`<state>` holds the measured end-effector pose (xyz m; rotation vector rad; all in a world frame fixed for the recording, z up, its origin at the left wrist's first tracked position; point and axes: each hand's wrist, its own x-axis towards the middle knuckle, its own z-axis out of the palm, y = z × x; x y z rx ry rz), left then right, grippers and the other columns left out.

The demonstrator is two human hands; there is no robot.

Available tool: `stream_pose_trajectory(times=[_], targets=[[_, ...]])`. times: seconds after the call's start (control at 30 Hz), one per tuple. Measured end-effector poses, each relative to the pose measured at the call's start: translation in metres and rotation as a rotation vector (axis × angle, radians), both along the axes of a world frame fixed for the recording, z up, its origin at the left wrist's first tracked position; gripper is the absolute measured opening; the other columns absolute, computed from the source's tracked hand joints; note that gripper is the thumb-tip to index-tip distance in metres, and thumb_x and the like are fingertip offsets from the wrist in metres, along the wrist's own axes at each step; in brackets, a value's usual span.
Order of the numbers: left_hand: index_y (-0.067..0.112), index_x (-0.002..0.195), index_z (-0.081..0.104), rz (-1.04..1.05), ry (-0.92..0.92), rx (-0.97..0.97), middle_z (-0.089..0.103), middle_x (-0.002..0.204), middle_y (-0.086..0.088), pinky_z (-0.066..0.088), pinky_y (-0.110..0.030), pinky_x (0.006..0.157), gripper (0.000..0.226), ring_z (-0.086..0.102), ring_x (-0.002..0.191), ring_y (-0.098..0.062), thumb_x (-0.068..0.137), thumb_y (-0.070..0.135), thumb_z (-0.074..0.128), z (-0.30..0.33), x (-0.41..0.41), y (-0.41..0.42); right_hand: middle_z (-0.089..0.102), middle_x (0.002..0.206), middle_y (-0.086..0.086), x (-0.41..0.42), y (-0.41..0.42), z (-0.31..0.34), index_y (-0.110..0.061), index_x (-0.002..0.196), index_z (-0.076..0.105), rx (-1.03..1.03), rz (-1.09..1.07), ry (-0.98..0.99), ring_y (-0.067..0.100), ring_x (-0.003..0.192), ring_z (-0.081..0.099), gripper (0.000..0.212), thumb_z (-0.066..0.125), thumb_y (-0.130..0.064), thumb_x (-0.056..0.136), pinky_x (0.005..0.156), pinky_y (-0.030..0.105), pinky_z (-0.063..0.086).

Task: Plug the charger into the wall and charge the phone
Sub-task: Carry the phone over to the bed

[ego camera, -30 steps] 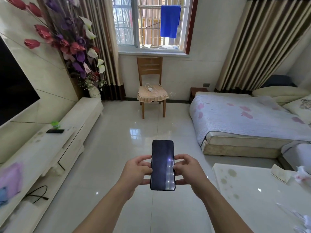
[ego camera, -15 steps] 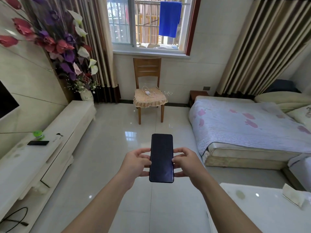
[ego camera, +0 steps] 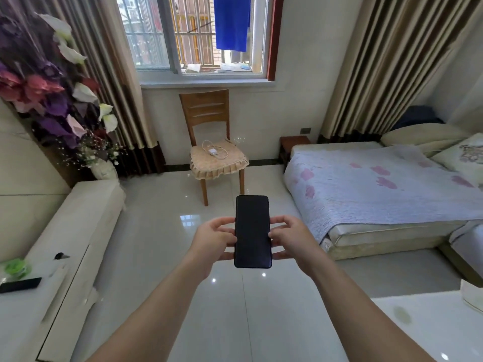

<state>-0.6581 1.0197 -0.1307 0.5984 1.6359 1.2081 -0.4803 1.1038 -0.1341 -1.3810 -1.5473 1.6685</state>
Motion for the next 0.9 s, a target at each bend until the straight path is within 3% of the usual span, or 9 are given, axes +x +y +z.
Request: stream_pose_trajectory(times=[0.4,0.7,0.9], targets=[[0.019,0.118,0.067,-0.055,0.048,-0.040,0.078,0.099,-0.010,0.065,-0.049,0.073,0.045,0.077,0.086,-0.025,0.089,-0.014,0.056,-0.010,-0.056,0.148,0.071,0.098,0.013,-0.054,0.132,-0.016,-0.018,0.109,0.063,-0.015,-0.081,0.031,0.022,0.078,0.073,0.031,0.055,0.000,0.085,0.057,0.036,0.061],[0.018,0.115,0.070,-0.051,0.028,-0.024,0.078,0.099,-0.012,0.064,-0.040,0.063,0.047,0.078,0.084,-0.024,0.088,-0.016,0.054,-0.012,-0.094,0.270,0.069,0.102,0.013,-0.091,0.254,-0.011,-0.021,0.108,0.061,0.010,-0.084,0.013,0.025,0.083,0.073,0.028,0.056,0.000,0.090,0.050,0.030,0.059],[0.016,0.118,0.069,-0.090,0.018,-0.014,0.077,0.101,-0.014,0.064,-0.041,0.065,0.048,0.077,0.086,-0.026,0.088,-0.016,0.053,-0.011,-0.110,0.334,0.070,0.100,0.011,-0.105,0.312,-0.009,-0.023,0.103,0.060,-0.002,-0.116,0.008,0.022,0.079,0.073,0.028,0.054,0.001,0.090,0.049,0.028,0.058]])
